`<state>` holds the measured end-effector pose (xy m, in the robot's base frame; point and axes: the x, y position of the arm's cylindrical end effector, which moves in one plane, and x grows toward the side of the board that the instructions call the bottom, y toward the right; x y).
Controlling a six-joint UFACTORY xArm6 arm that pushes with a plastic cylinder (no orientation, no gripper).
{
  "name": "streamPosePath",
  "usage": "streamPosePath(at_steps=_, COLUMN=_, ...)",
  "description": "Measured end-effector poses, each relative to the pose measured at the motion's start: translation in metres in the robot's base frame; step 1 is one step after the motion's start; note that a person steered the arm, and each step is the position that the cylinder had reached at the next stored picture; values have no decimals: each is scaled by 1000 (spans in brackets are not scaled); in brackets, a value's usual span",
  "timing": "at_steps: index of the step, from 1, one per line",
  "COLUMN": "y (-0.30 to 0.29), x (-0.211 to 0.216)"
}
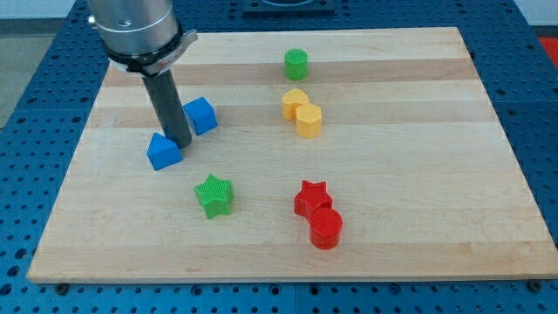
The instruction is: Place the blue triangle below to the blue cube
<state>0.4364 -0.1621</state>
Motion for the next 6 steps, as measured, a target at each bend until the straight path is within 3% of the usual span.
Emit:
streamPosePath(at_steps=2, y=-19, x=-16)
streamPosePath(at_steps=3, y=-66, x=-18)
streamPosePath(at_steps=4, y=-89, x=28)
streamPosePath(at_steps=6, y=-20, x=26)
